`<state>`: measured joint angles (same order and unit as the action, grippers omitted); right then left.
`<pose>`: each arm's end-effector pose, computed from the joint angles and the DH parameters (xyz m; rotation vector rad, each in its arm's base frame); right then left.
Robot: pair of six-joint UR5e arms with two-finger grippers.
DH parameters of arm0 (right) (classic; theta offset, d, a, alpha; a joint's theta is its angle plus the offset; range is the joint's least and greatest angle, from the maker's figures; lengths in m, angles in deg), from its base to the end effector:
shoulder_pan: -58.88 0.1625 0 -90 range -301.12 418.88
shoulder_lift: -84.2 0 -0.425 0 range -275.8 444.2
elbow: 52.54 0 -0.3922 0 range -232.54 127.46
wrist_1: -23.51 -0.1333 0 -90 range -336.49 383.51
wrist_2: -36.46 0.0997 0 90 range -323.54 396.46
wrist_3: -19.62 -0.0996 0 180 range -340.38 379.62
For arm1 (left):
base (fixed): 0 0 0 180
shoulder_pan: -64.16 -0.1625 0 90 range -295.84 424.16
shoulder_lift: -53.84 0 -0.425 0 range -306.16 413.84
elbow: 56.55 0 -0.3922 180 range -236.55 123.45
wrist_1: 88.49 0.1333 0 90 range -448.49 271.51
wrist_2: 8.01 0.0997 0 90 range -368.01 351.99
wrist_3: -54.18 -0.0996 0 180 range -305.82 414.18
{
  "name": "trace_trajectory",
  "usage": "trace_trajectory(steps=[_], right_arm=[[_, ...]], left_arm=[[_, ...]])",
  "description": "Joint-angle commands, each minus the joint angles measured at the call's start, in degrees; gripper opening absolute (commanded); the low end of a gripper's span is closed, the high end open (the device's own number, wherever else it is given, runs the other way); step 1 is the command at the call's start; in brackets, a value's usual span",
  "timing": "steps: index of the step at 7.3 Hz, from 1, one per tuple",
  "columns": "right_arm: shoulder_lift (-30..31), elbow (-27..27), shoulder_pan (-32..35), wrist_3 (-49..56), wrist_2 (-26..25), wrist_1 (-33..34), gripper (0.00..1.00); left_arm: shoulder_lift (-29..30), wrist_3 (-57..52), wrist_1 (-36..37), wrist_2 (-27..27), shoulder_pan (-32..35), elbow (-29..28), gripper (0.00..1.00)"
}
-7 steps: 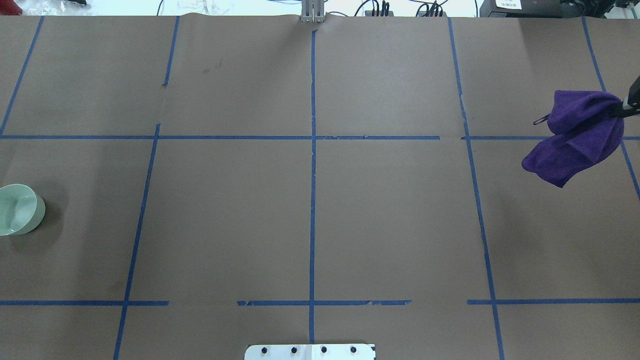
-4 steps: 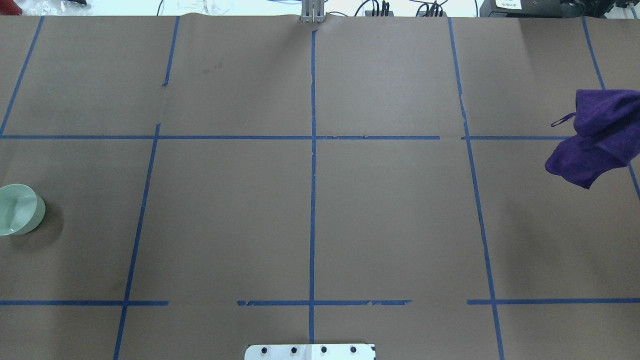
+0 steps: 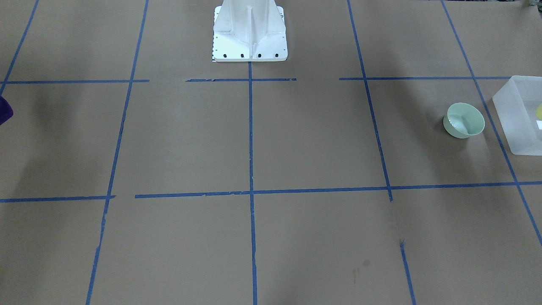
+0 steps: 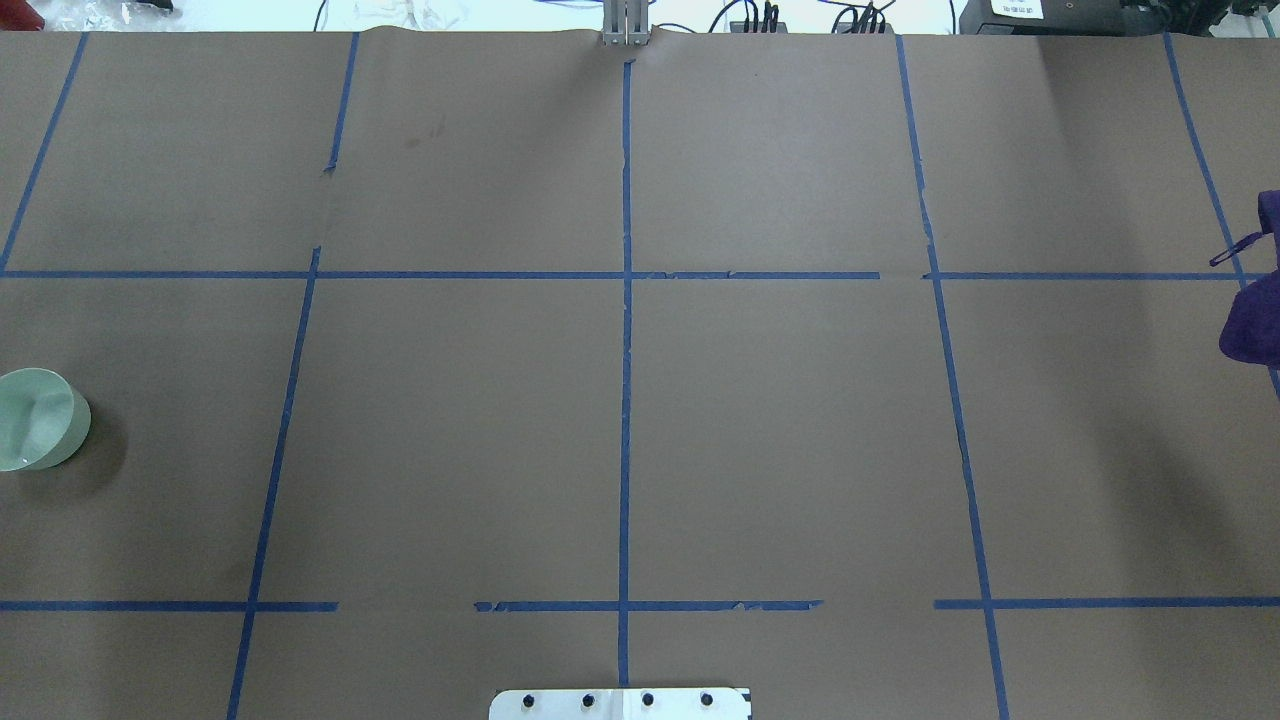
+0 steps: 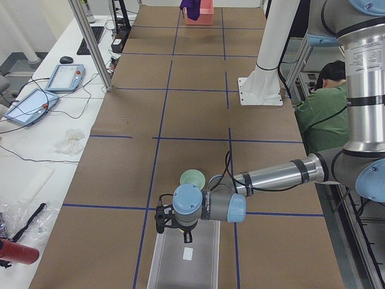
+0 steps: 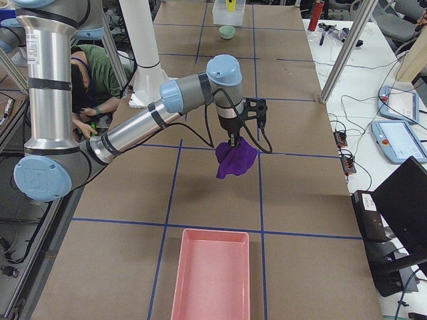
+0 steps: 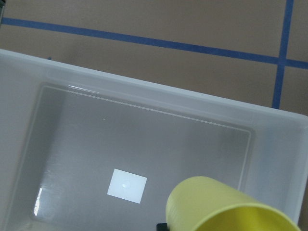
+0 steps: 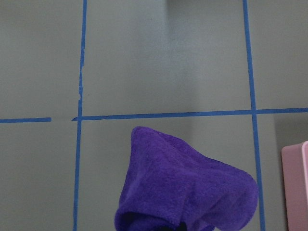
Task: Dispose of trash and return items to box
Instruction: 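Lower the yellow cup into the clear bin and release it with the left gripper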
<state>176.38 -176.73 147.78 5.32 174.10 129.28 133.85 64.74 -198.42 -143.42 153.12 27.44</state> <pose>0.0514 -0.4320 0.4158 0.1538 -0.8539 0.0979 -0.0550 -0.4086 0.7521 -0.0154 0.7953 -0.1301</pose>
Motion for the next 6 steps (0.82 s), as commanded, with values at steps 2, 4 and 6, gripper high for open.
trace_trajectory(steps=[2,4,6], right_arm=[[0.0,1.4,3.3,5.0,0.0,0.9,0.0],[0.1,1.4,3.6,5.1,0.0,0.9,0.0],[0.5,1.5,4.0,5.2,0.1,0.8,0.0]], left_arm=[[0.0,0.2,-7.9,-2.8,-3.1,-6.6,0.0],[0.1,0.3,-9.6,-2.7,-3.4,-8.1,0.0],[0.4,0.3,-9.9,-2.6,-4.0,-8.1,0.53]])
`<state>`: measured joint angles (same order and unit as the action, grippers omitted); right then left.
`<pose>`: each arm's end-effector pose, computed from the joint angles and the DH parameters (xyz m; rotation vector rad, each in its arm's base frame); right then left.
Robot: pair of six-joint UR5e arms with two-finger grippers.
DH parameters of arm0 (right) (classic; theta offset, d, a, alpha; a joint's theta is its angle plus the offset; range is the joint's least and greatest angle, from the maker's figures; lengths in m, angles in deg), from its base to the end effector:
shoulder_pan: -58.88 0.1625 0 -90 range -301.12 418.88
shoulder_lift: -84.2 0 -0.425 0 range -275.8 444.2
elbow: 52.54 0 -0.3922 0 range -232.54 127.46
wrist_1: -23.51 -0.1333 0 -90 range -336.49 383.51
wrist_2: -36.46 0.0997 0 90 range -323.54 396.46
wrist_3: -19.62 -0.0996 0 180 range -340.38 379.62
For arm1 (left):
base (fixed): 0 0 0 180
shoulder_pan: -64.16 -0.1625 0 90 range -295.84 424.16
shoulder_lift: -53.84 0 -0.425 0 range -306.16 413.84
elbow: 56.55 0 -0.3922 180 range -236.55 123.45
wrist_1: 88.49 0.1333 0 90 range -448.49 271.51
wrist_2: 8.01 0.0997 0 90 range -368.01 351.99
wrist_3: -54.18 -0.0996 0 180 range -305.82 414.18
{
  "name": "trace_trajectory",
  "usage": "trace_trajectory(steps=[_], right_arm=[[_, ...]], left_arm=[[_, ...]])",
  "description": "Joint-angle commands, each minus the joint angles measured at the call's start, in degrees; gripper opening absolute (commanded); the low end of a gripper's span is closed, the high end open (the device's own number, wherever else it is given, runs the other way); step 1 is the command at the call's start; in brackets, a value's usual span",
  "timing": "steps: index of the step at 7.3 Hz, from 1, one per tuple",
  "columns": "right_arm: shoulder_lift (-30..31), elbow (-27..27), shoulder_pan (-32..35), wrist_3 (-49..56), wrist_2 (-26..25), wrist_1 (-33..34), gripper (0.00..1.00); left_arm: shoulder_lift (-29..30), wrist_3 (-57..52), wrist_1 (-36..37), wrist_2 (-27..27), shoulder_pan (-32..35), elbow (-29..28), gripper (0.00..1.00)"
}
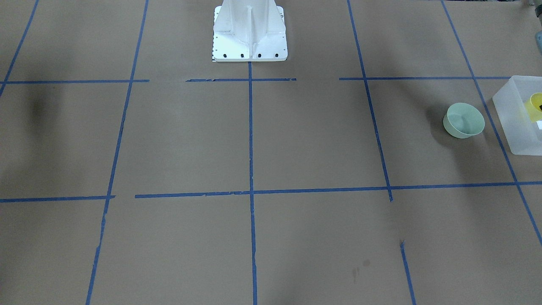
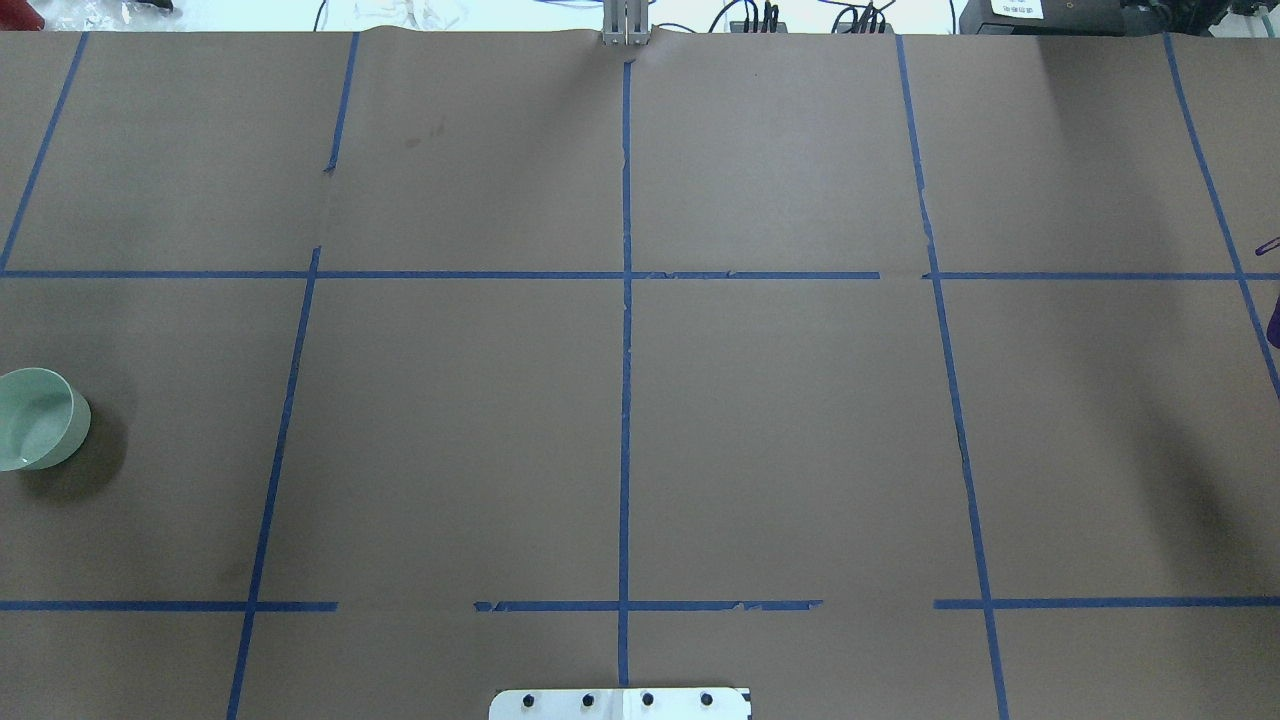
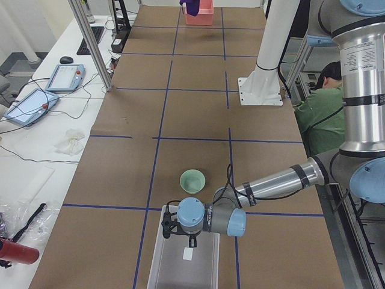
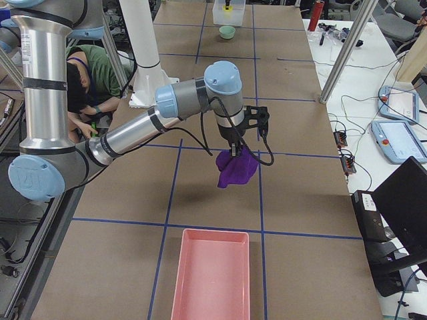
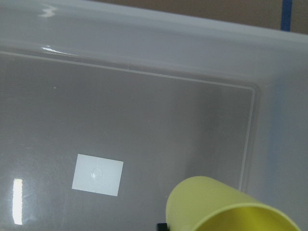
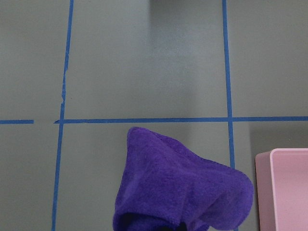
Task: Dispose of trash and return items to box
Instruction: 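Lower the yellow cup into the clear bin and release it with the left gripper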
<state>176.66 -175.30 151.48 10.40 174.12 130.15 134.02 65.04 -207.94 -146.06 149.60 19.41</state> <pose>0.0793 -0.4300 0.4309 0.1763 -0.8393 0.0944 -0.0279 -0.3954 0.7965 -0.0215 0.8428 -0.0625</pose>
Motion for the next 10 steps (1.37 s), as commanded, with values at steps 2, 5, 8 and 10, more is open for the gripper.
trace_trajectory(steps=[2,5,8,10], right_arm=[[0.4,0.3,0.6,1.3,0.1,0.1,0.0],[0.6,2.9,3.3,7.3,0.1,0.5,0.0],[1.0,5.2,4.0,9.8,-0.4,0.8,0.0],[0.7,9.7,7.3,15.1,-0.4,0.8,0.0]], left_arm=[[0.5,0.0,-0.6,0.5,-0.8,0.1,0.87],[-0.4,-0.4,0.0,0.6,-0.5,7.1,1.0],[-4.3,-0.7,0.3,4.0,8.4,17.1,1.0],[-4.2,-0.7,0.4,5.9,14.0,21.5,1.0]])
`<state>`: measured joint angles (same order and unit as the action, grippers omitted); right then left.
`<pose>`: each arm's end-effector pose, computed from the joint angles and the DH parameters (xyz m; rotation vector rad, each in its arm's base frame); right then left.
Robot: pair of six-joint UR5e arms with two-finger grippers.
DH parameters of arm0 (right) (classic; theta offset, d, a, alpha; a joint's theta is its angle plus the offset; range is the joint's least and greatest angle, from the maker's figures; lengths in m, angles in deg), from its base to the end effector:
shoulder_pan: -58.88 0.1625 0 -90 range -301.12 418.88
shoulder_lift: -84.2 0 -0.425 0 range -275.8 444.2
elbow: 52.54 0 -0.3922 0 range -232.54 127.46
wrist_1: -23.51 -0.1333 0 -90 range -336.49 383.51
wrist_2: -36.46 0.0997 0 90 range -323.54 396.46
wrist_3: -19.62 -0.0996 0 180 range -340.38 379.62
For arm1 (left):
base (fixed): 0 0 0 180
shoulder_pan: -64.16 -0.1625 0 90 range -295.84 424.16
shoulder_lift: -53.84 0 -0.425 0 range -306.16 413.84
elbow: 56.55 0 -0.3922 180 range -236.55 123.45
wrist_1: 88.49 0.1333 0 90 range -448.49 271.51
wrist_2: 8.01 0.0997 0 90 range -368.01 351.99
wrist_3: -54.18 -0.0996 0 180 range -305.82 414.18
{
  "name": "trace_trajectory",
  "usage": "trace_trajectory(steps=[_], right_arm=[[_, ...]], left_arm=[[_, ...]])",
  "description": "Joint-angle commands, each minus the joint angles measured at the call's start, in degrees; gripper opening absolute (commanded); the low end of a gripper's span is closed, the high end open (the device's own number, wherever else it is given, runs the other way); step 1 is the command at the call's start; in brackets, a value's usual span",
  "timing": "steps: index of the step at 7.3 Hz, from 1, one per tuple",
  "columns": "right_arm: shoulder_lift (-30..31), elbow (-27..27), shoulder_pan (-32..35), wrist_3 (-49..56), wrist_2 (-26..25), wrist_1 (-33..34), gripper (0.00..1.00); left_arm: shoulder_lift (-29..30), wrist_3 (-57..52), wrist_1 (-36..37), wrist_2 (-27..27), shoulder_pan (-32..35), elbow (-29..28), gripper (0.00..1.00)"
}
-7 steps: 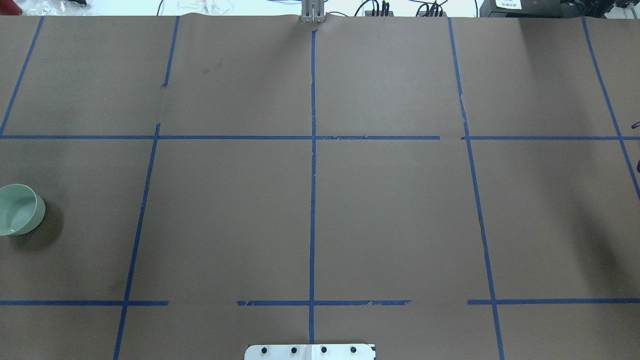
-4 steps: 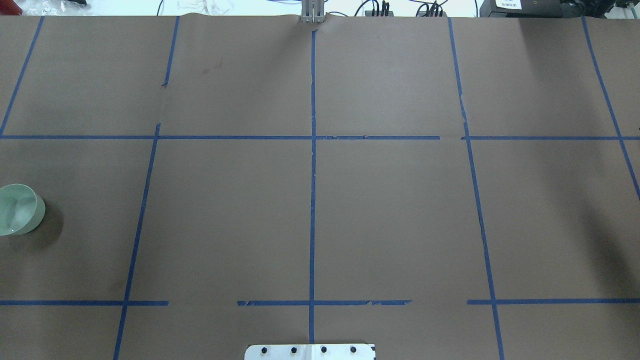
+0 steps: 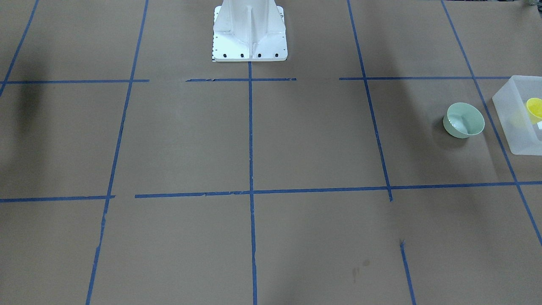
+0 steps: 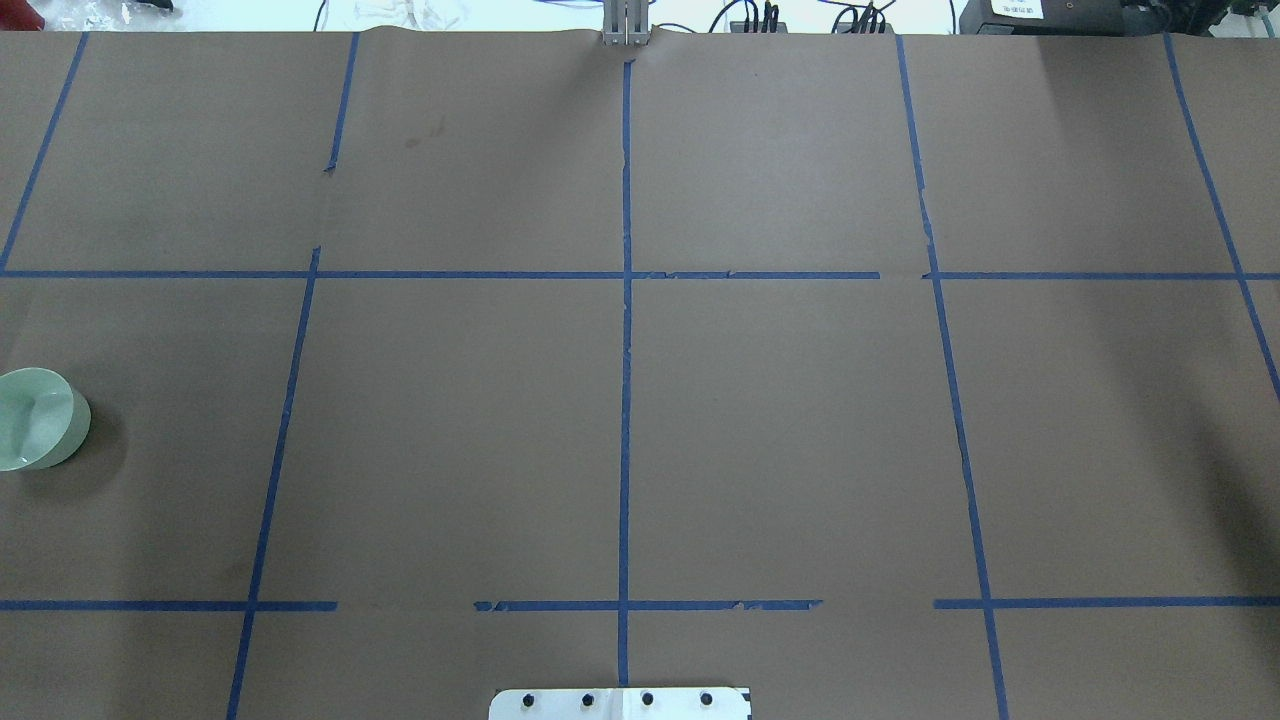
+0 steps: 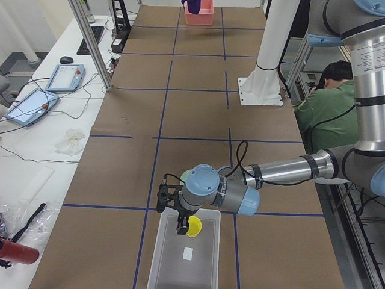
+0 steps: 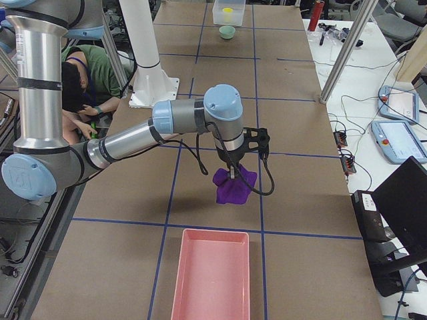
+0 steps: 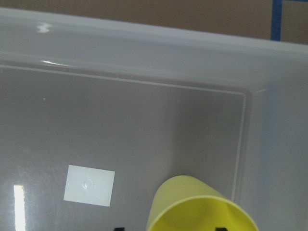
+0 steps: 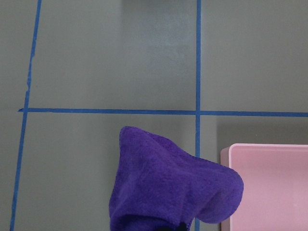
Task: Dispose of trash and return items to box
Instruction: 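Lower the yellow cup into the clear bin and release it with the left gripper, then reach the left gripper to the pale green bowl and grasp its rim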
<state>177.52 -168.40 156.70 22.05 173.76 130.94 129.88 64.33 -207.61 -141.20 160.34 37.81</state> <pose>0.1198 -0.4307 0.4948 0.1574 -0.8142 0.0518 -0.1081 -0.3931 0.6755 0.2983 0.7573 -0.1407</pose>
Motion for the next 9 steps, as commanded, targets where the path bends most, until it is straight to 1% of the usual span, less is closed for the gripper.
trace_trajectory(steps=[1,2,3,4,5,6,7,8,9], right_arm=[[-0.2,4.7,4.2,6.9,-0.9,0.1,0.0],[-0.2,5.8,6.1,9.6,-2.8,0.1,0.0],[-0.5,9.2,8.2,12.7,-3.1,0.0,0.0],[-0.8,13.6,9.0,17.2,-4.0,-0.4,0.0],[-0.9,17.6,9.1,20.6,-5.2,-1.8,0.0],[-0.7,21.5,9.9,21.9,-7.2,-6.2,0.0],[-0.6,25.0,10.9,23.3,-8.9,-10.6,0.0],[-0.5,27.1,11.2,24.1,-9.8,-12.8,0.0],[-0.8,28.0,12.1,23.9,-9.7,-13.2,0.99]], left_arm=[[0.4,0.3,-0.1,1.1,3.5,4.6,1.0],[0.9,0.9,-0.5,0.9,3.1,6.7,1.0],[2.3,1.5,-0.4,0.6,1.1,9.0,1.0],[3.0,9.2,-0.8,0.4,-4.1,10.8,1.0],[4.4,14.6,-2.9,0.7,-9.5,10.8,1.0],[4.4,19.7,-6.4,0.7,-13.6,10.6,1.0],[4.4,26.3,-10.5,1.3,-19.1,9.5,1.0],[4.3,30.5,-13.7,4.4,-23.4,8.6,1.0],[4.2,35.5,-15.1,7.3,-28.5,8.3,0.99]])
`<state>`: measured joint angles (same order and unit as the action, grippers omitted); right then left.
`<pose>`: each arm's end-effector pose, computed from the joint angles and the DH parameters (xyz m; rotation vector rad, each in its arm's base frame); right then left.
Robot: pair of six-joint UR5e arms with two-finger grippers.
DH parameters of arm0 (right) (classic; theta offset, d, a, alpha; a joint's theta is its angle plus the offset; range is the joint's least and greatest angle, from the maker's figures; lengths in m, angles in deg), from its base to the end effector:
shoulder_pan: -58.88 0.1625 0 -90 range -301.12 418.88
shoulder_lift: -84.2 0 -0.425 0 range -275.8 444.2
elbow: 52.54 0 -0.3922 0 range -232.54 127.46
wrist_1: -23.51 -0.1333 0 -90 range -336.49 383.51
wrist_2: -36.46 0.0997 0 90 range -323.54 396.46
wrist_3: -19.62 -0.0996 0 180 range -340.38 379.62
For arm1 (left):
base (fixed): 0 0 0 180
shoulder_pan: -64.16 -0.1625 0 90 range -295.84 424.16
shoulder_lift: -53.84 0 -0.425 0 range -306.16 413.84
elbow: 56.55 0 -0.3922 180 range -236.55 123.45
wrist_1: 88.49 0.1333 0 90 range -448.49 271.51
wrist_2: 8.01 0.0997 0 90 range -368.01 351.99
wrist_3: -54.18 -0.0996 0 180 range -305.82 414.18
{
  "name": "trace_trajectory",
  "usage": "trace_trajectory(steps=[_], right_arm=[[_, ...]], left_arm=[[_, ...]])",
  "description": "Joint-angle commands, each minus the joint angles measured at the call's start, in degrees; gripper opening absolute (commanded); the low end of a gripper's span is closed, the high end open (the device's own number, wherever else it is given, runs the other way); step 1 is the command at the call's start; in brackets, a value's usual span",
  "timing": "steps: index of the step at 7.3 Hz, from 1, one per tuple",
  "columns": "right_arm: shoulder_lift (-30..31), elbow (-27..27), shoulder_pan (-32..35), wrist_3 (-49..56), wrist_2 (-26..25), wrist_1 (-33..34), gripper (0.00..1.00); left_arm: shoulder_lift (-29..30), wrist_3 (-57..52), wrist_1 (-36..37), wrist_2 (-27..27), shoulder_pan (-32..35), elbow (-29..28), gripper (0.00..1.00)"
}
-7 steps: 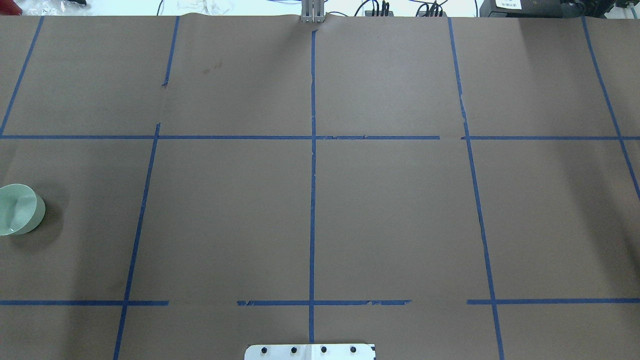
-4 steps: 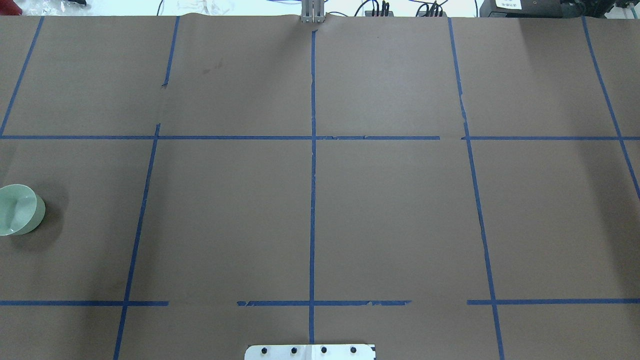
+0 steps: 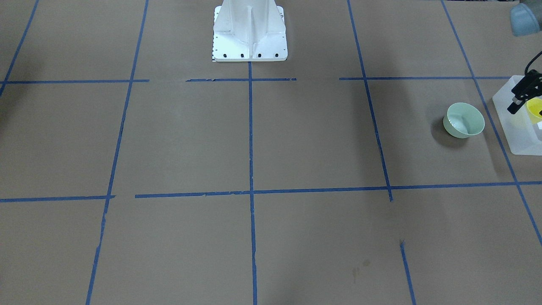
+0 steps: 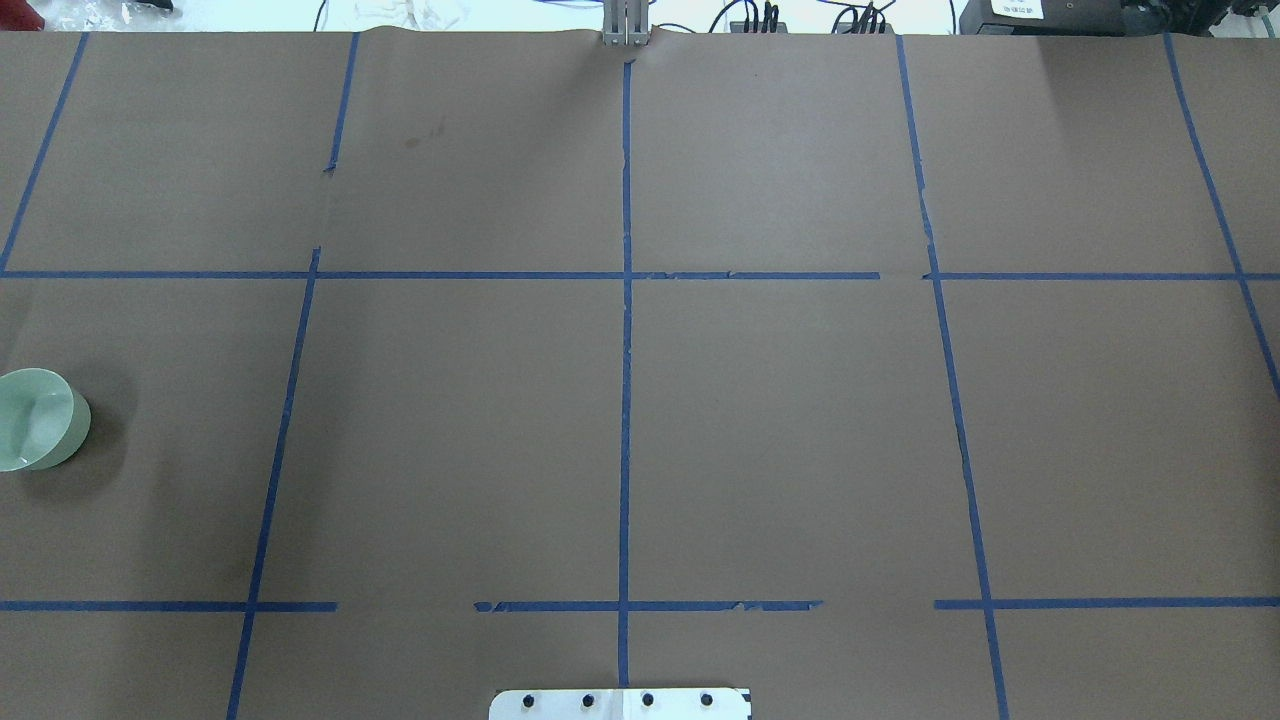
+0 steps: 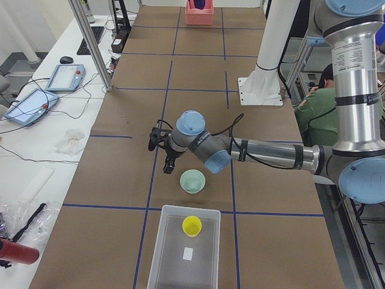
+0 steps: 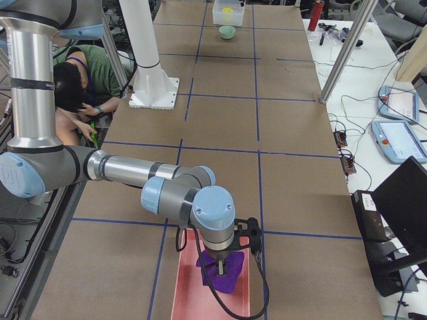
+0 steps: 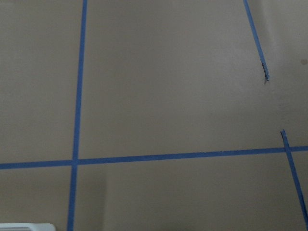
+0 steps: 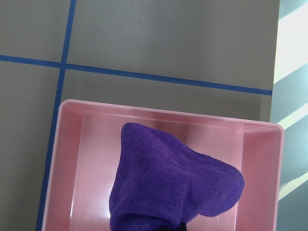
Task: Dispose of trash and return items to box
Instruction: 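Reach the left gripper to the pale green bowl and grasp its rim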
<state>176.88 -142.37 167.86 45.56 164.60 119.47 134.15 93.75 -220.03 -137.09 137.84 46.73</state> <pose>0.2170 -0.4101 0.6992 0.1170 -0.6706 -0.0656 0.0574 -0.4469 0.5408 0.3644 0.9224 -0.1035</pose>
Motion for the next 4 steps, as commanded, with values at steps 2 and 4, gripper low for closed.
trace_trajectory(steps=[2,4], right_arm=[[-1.1,0.9,2.3,-0.6,1.4,-1.3,1.0],[-1.4,-4.7,2.5,-8.8,5.4,1.5,1.0]], left_arm=[[-3.6,8.2,-11.6,5.1,-9.2,-5.4,0.98],[-6.9,8.1,-16.8,5.1,-10.0,-8.8,0.97]])
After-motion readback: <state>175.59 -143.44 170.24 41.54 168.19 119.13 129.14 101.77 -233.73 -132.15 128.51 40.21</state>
